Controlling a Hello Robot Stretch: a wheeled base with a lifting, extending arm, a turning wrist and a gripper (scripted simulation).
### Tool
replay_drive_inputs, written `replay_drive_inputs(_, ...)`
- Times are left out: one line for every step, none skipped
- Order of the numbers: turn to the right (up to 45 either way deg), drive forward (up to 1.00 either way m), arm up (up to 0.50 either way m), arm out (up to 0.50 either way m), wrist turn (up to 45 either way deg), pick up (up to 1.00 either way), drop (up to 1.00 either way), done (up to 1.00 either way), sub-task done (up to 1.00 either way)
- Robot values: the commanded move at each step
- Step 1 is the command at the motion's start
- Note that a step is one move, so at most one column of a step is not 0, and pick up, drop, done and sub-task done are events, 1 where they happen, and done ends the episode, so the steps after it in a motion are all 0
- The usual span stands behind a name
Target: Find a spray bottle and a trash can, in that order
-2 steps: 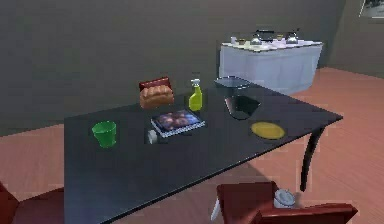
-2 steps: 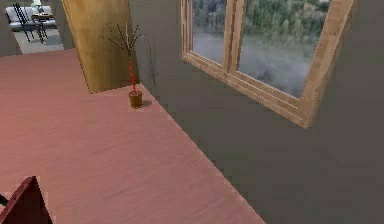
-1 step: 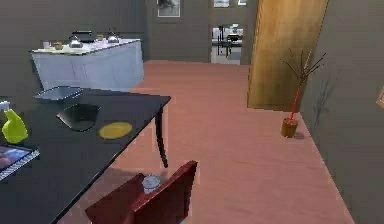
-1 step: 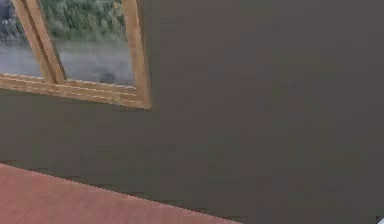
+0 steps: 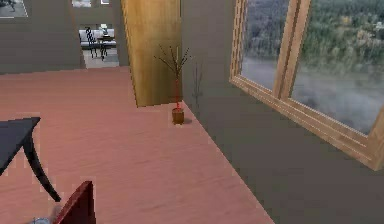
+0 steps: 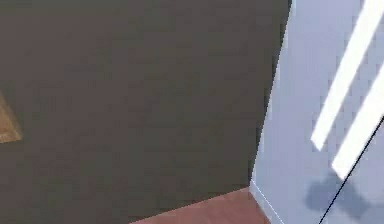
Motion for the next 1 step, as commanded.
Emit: replay_drive_inputs(0.0, 0.45, 0.0, 0.0, 0.0, 0.0, 0.0, 0.0, 0.0)
